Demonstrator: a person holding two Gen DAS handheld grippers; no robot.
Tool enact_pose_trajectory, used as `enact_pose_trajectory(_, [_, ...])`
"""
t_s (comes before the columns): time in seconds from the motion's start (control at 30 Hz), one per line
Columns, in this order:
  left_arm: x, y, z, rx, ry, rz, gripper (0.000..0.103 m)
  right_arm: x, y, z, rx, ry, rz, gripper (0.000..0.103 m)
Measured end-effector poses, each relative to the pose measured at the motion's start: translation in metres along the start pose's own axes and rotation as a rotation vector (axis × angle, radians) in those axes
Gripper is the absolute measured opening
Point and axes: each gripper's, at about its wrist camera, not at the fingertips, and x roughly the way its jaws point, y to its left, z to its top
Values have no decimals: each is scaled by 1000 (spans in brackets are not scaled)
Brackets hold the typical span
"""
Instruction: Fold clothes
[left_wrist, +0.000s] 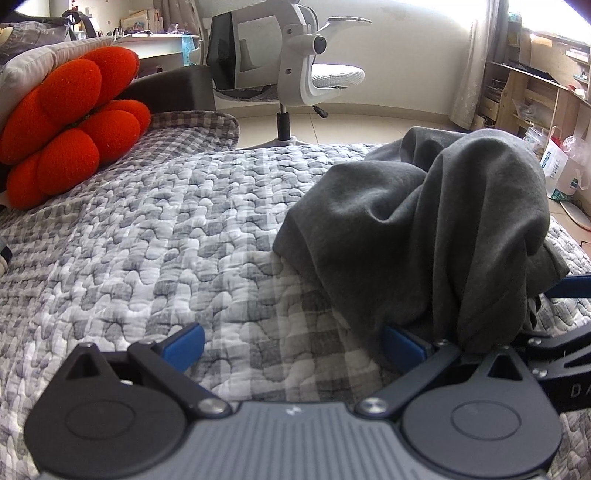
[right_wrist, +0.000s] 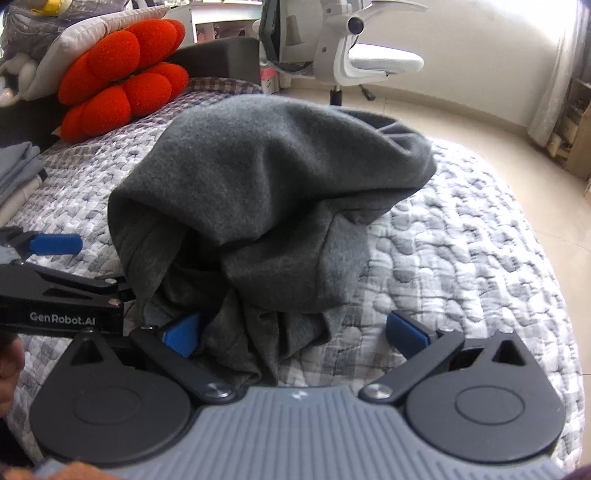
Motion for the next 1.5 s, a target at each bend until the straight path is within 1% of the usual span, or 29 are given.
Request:
enact_pose_trajectory(0.03, [0, 0, 0, 2, 1, -1, 103, -2, 0, 0, -5, -13, -11, 93])
enact_pose_trajectory(0.07, [-1, 0, 1, 4, 3, -2, 103, -4, 1, 0, -13, -29, -15, 86])
enact_pose_trajectory(0.13, [-2, 0, 0, 10, 2, 1, 103, -6, 0, 0, -11, -49, 1, 62])
enact_pose_trajectory(0.17, [-2, -1, 0, 16, 0, 4, 103, -8, 0, 0, -9, -59, 9, 58])
enact_pose_trajectory(0.23, [-3, -3, 0, 29, -6, 12, 103, -11, 0, 0, -7, -80, 24, 44])
enact_pose_trajectory(0.27, [-3, -4, 0, 35, -9, 14, 103, -12, 0, 0, -5, -90, 32, 40])
enact_pose_trajectory(0.33, [-3, -4, 1, 43, -12, 16, 103, -15, 0, 1, -3, -111, 48, 22])
enact_pose_trajectory(0.4, [-3, -4, 1, 43, -12, 14, 103, -20, -2, 2, 8, -142, 52, 16])
enact_pose_trajectory(0.6, [-3, -3, 1, 38, -7, -12, 103, -28, -3, 4, 19, -235, 3, 16])
enact_pose_trajectory(0.67, [-2, -3, 0, 38, -6, -12, 103, -25, -1, 5, 13, -217, 0, 17])
enact_pose_trajectory(0.77, [-2, -3, 0, 38, -5, -12, 103, -20, 2, 4, -10, -196, -31, 33])
enact_pose_trajectory(0.8, [-2, -3, 0, 37, -5, -12, 103, -21, 3, 4, -14, -202, -51, 49])
enact_pose_trajectory(0.83, [-2, -3, 0, 38, -5, -12, 103, -24, 2, 4, -10, -226, -80, 61])
enact_pose_trajectory(0.9, [-2, -4, 0, 41, -6, -12, 103, -32, -3, 5, 12, -293, -142, 65])
enact_pose_trajectory(0.97, [-3, -5, 0, 49, -11, -21, 103, -39, -12, 5, 35, -327, -140, 65])
enact_pose_trajectory(1.03, [-5, -7, -1, 64, -16, -51, 103, -38, -15, 3, 29, -310, -107, 65])
enact_pose_trajectory(1.1, [-7, -11, -2, 88, -20, -87, 103, -35, -12, 2, -4, -293, -96, 65])
enact_pose_trajectory(1.13, [-7, -14, -3, 103, -25, -96, 103, -35, -9, 2, -23, -301, -89, 63])
enact_pose_trajectory(1.17, [-9, -17, -5, 120, -33, -101, 103, -35, -6, 2, -43, -310, -81, 59])
enact_pose_trajectory(1.23, [-11, -22, -7, 150, -53, -110, 103, -35, -1, 2, -68, -327, -59, 16])
enact_pose_trajectory(1.3, [-14, -25, -8, 172, -74, -122, 103, -41, -3, 2, -58, -366, -59, 13])
enact_pose_trajectory(1.33, [-15, -26, -8, 171, -81, -133, 103, -49, -6, 2, -47, -407, -71, 11])
enact_pose_trajectory(1.37, [-16, -26, -9, 170, -88, -145, 103, -57, -10, 2, -27, -457, -80, 11])
enact_pose_trajectory(1.47, [-20, -28, -9, 164, -112, -204, 103, -91, -29, -1, 87, -644, -90, 11])
enact_pose_trajectory(1.5, [-23, -30, -9, 170, -124, -224, 103, -98, -36, -2, 130, -678, -107, 11])
